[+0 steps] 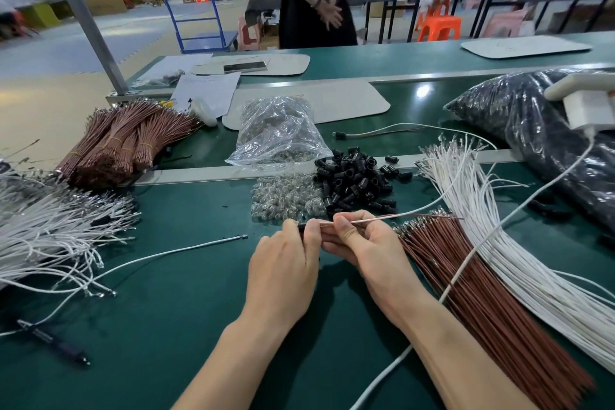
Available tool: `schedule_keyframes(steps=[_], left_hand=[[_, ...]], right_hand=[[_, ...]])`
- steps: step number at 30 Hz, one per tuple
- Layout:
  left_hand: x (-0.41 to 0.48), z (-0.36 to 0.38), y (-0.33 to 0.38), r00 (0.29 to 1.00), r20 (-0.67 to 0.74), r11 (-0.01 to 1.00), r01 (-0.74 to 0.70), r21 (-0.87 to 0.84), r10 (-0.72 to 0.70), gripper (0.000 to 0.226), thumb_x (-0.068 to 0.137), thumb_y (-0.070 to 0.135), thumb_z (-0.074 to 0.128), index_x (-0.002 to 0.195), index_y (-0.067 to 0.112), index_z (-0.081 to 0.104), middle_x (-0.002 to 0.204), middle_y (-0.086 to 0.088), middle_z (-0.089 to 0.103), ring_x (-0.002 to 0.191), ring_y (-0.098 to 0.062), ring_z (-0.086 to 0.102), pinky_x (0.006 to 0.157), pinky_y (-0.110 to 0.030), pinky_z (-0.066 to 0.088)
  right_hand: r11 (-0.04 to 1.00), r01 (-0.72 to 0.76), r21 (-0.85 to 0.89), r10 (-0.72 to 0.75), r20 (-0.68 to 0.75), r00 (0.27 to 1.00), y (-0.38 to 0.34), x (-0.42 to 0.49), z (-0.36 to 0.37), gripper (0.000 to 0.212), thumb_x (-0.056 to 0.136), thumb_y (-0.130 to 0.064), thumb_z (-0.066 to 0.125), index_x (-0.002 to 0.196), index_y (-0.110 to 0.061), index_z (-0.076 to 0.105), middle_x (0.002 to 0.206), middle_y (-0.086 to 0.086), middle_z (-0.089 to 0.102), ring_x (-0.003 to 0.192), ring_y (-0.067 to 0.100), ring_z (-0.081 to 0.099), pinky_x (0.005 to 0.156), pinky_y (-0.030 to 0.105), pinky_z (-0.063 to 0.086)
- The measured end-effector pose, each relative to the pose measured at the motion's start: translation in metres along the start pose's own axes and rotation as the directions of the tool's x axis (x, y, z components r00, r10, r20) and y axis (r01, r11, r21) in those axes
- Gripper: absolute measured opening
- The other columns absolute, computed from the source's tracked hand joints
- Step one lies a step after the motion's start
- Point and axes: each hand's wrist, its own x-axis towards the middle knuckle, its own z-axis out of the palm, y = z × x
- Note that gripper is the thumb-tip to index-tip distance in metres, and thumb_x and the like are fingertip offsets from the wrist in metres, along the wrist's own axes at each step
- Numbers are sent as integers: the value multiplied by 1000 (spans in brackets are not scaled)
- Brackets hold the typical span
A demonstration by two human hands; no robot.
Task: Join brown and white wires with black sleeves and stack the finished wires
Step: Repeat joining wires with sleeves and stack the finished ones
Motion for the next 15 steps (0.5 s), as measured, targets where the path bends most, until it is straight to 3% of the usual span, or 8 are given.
schedule_keyframes(steps=[2, 5, 7, 9, 15], left_hand=[[0, 0, -2, 999, 2, 993, 48, -104, -48, 40, 99, 58, 11, 77, 30, 29, 63, 5, 47, 69, -24, 48, 65, -40, 34], [0, 2, -4, 999, 6, 975, 45, -219, -45, 37, 100, 63, 18, 89, 33, 35, 68, 6, 58, 73, -21, 57, 68, -43, 45], [1, 1, -6, 1000, -14, 936, 16, -352, -23, 24, 102, 62, 30, 100, 40, 42, 80, 12, 65, 76, -8, 61, 71, -36, 50], [3, 0, -8, 998, -62, 893, -36, -448, 9, 11, 101, 56, 45, 108, 49, 50, 91, 18, 65, 76, -8, 61, 69, -27, 51], [6, 3, -10, 997, -70, 847, -48, -530, 12, 24, 98, 43, 62, 120, 52, 59, 92, 17, 65, 72, -10, 60, 63, -18, 48]], right_hand=[[999, -16, 41, 15, 23, 1000, -3, -1, 0, 13, 101, -15, 55, 106, -4, 58, 104, 12, 77, 101, 22, 74, 78, 21, 57], [987, -43, 157, 36, 47, 998, -9, -1, 1, 28, 92, -22, 62, 111, -3, 57, 109, 16, 75, 103, 25, 73, 79, 23, 58], [971, -55, 231, 47, 38, 998, -10, -2, 2, 34, 85, -24, 66, 111, -3, 58, 108, 17, 75, 101, 24, 74, 78, 24, 58], [961, -54, 271, 52, 15, 999, -11, -1, 3, 32, 81, -22, 69, 107, -6, 59, 105, 16, 76, 96, 23, 75, 75, 24, 59], [948, -39, 317, 62, -64, 996, -8, 1, 1, 30, 75, -12, 72, 101, -9, 58, 95, 16, 77, 85, 22, 76, 70, 25, 60]])
